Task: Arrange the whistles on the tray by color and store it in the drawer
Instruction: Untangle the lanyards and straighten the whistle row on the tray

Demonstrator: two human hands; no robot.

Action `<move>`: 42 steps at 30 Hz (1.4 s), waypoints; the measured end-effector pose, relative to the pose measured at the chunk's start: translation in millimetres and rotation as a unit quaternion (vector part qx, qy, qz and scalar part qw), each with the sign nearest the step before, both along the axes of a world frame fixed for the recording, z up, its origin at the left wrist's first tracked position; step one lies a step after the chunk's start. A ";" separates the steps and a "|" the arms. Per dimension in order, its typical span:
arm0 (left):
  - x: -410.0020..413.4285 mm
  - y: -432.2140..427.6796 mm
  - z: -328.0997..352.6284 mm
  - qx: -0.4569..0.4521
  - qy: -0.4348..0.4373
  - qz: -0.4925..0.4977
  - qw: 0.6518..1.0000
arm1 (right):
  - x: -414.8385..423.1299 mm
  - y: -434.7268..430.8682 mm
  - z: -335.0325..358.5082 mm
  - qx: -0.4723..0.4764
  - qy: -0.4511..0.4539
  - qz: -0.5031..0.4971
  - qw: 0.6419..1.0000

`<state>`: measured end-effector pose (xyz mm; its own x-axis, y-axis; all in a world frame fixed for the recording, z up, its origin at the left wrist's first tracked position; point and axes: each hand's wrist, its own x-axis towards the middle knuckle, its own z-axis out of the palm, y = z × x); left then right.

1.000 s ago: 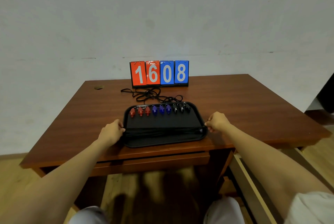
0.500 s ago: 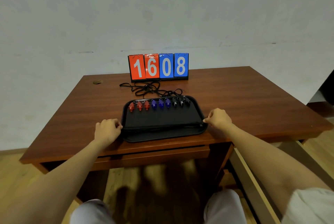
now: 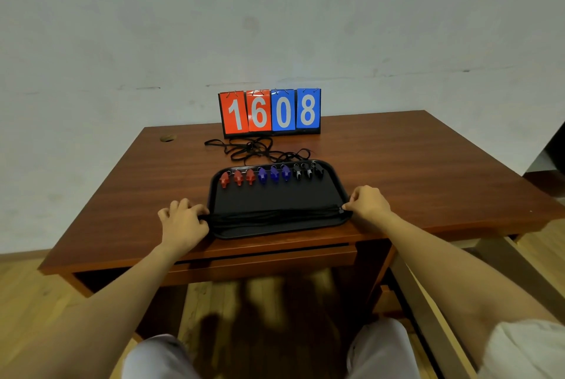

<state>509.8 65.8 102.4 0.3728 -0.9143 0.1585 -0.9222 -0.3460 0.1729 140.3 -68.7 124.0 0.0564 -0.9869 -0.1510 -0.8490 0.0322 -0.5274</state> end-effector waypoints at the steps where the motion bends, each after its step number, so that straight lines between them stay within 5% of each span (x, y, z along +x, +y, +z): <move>1: -0.2 -0.1 -1.0 -0.004 0.007 -0.002 1.000 | -0.4 0.4 -0.6 -0.009 -0.004 0.002 1.000; 6: -8.1 -1.4 -0.8 0.015 0.014 -0.061 0.998 | 4.2 2.2 -0.1 -0.097 -0.021 0.051 0.994; 12: -22.5 -10.0 -1.3 0.053 -0.044 -0.148 0.987 | 13.7 2.1 -3.5 -0.123 0.150 0.240 0.951; 19: -28.5 -11.2 -3.5 0.095 -0.080 -0.202 0.972 | 18.2 2.6 -19.2 -0.091 0.216 0.274 0.933; 31: -45.6 -29.9 0.6 0.021 -0.062 -0.225 0.972 | 38.4 -2.6 -0.5 -0.138 0.153 0.275 0.939; 42: -51.4 -137.0 32.9 0.023 -0.034 -0.185 0.982 | 124.6 -77.9 34.8 -0.150 0.084 0.272 0.947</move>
<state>458.5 -71.2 135.3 0.0043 -0.9919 0.1266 -0.9950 0.0084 0.0994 265.0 -146.7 158.8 0.5682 -0.8191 0.0787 -0.7702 -0.5630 -0.2996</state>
